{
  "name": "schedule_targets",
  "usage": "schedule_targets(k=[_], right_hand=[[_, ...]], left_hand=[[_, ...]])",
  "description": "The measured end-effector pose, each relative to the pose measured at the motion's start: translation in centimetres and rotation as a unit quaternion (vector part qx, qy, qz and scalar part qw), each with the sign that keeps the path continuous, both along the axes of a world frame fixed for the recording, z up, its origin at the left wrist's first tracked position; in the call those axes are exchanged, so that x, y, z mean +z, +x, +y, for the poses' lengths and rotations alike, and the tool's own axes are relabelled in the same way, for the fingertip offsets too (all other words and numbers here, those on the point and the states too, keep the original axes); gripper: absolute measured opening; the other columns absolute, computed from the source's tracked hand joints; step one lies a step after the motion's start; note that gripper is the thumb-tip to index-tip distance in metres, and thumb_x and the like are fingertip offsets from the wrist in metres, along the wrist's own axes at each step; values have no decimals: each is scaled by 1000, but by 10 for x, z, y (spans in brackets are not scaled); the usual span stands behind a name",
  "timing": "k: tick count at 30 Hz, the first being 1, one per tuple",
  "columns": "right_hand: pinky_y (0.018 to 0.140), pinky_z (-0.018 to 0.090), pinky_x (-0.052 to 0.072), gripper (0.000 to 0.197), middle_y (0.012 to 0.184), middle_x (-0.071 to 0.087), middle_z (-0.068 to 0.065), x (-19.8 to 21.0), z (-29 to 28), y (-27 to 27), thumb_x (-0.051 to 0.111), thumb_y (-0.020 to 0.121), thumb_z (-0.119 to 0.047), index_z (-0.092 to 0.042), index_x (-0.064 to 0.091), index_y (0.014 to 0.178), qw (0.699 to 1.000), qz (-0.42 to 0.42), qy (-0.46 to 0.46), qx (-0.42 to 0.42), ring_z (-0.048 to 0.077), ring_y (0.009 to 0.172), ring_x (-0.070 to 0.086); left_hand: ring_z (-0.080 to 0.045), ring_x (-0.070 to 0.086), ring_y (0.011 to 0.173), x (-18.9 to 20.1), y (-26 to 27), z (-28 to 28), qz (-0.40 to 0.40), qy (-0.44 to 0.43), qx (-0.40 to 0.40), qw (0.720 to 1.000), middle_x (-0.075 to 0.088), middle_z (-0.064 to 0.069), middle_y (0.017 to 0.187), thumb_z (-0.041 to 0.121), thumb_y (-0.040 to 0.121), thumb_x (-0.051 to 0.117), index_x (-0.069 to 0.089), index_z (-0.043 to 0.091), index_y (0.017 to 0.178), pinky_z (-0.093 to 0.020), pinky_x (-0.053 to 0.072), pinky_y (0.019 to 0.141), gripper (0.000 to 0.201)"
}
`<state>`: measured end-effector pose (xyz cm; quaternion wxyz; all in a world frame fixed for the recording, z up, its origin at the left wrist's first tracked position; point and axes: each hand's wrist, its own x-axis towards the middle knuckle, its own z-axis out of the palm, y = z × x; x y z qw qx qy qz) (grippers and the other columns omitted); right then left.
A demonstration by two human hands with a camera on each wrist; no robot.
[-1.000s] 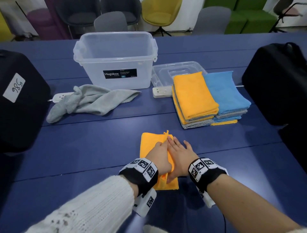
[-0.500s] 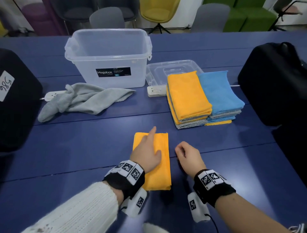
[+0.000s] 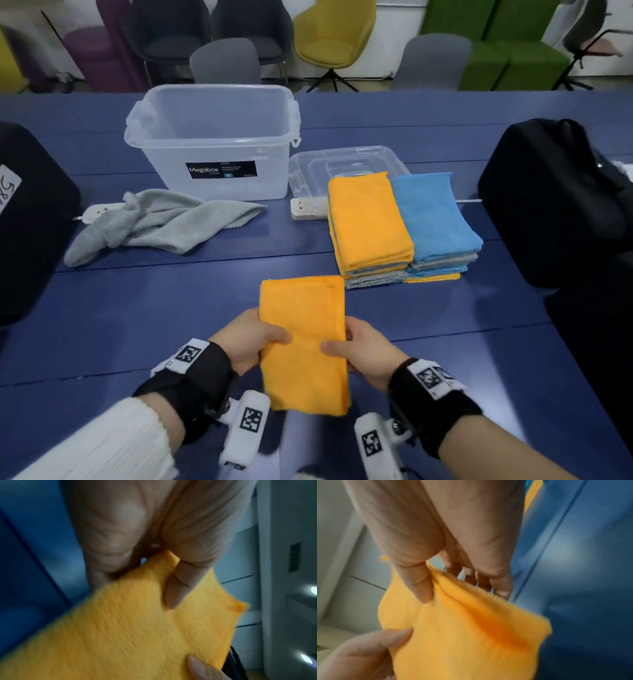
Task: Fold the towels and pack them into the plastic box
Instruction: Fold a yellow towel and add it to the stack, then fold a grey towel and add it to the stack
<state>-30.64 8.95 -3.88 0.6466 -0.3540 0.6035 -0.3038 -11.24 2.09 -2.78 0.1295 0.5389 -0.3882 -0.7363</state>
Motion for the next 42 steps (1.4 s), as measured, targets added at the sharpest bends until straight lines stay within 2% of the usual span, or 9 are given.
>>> schedule_targets(k=[3,7,13,19,23,31,34,37,42], right_hand=[[93,54,48,54,112,63,23,34,0,-41,74,67,-30,-3,51,108,997,39,-65,-24,32,100,64],[65,36,45,35,83,58,13,78,-22,-109,77,79,-15,-16,44,92,967,150,-153,-136,22,74,57],[72,34,51,42,97,61,12,96,-78,-196,74,82,-31,-17,44,109,895,267,-228,-275,23,87,60],[71,31,38,30,96,55,7,78,-120,-230,53,95,-30,-11,47,117,875,381,-183,-237,23,87,53],[57,33,38,23,88,59,11,59,-128,-233,49,97,-22,-13,43,118,865,463,-130,-144,24,71,53],[76,43,45,16,107,56,14,56,-133,-221,43,96,-14,-13,41,111,777,617,-100,-75,35,92,56],[89,50,37,28,121,48,17,66,-135,-208,47,90,-9,-11,46,117,725,664,-141,-116,39,111,46],[91,49,34,30,121,48,17,80,-135,-185,53,88,-12,-9,49,118,737,608,-253,-153,38,112,44],[87,42,40,17,106,55,9,77,-139,-107,53,84,-11,-10,56,101,748,497,-436,-67,29,102,50]], left_hand=[[-20,69,100,35,-29,1,98,-34,-39,994,73,-1,108,-7,81,66,59,17,117,-38,57,80,44],[-23,65,110,71,-97,-22,165,-118,-50,978,68,-5,120,3,71,70,53,16,124,-43,56,88,57],[-25,63,93,92,-200,-76,154,-177,42,971,64,-14,112,-2,87,62,32,13,139,-41,54,76,63],[-30,60,104,70,-239,-112,-11,-307,-24,951,56,-7,125,11,87,67,6,31,151,-50,53,88,91],[-26,57,111,44,-246,-111,-154,-384,-146,899,53,-6,133,8,85,67,37,22,145,-37,50,91,69],[-23,49,124,43,-232,-108,-152,-444,-167,867,16,-6,158,19,90,60,32,11,147,-26,38,101,64],[-15,52,105,44,-201,-112,-121,-490,-104,857,33,-2,145,18,89,63,56,16,123,-15,36,85,35],[-13,52,97,37,-148,-126,-152,-533,-43,831,48,0,120,13,88,61,61,15,109,-6,33,78,22],[-33,50,115,-2,-35,-159,-324,-495,-17,806,54,-13,121,26,73,52,63,13,112,-37,39,101,42]])
